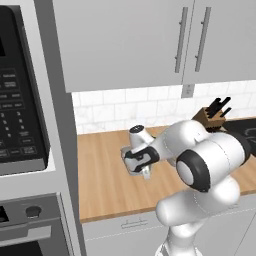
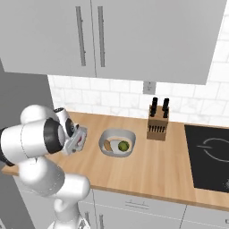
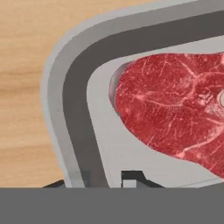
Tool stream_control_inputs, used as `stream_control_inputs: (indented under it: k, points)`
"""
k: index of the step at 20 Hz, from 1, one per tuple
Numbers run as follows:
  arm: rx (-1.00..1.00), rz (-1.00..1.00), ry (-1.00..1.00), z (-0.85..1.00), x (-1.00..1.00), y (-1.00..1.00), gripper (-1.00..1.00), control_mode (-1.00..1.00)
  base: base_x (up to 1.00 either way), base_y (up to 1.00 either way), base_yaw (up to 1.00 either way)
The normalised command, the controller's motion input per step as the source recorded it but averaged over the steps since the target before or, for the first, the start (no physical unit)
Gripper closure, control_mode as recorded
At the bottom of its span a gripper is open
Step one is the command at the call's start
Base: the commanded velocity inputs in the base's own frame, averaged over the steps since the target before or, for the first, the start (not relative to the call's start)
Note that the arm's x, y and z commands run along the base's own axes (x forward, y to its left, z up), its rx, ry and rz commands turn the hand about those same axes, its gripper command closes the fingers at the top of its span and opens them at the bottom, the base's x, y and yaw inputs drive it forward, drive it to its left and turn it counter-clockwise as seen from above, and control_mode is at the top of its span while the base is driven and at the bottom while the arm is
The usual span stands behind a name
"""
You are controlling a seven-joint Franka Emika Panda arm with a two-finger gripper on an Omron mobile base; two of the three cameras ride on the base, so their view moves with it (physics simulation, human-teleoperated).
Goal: Take the meat container that has the steak and place it on the second highest rack of the freezer. Then take the vegetable container that has the sweet potato and lime and place it on the highest rack of the freezer.
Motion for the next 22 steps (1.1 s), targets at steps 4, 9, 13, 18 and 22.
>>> stream_control_inputs:
  k: [4, 9, 13, 18, 22]
  points:
    - [0.00, 0.00, -0.11, 0.34, -0.08, 0.00, 1.00, -1.00, 0.00, 0.00, 0.00]
    - [0.00, 0.00, -0.28, 0.79, -0.15, 0.01, 1.00, -1.00, 0.00, 0.00, 0.00]
    - [0.00, -0.02, -0.10, 0.86, -0.23, 0.11, 1.00, -1.00, 0.00, 0.00, 0.00]
    - [0.00, 0.00, -0.07, 0.93, -0.32, 0.06, 1.00, -1.00, 0.00, 0.00, 0.00]
    - [0.00, 0.00, 0.00, 0.66, -0.48, 0.00, 1.00, -1.00, 0.00, 0.00, 0.00]
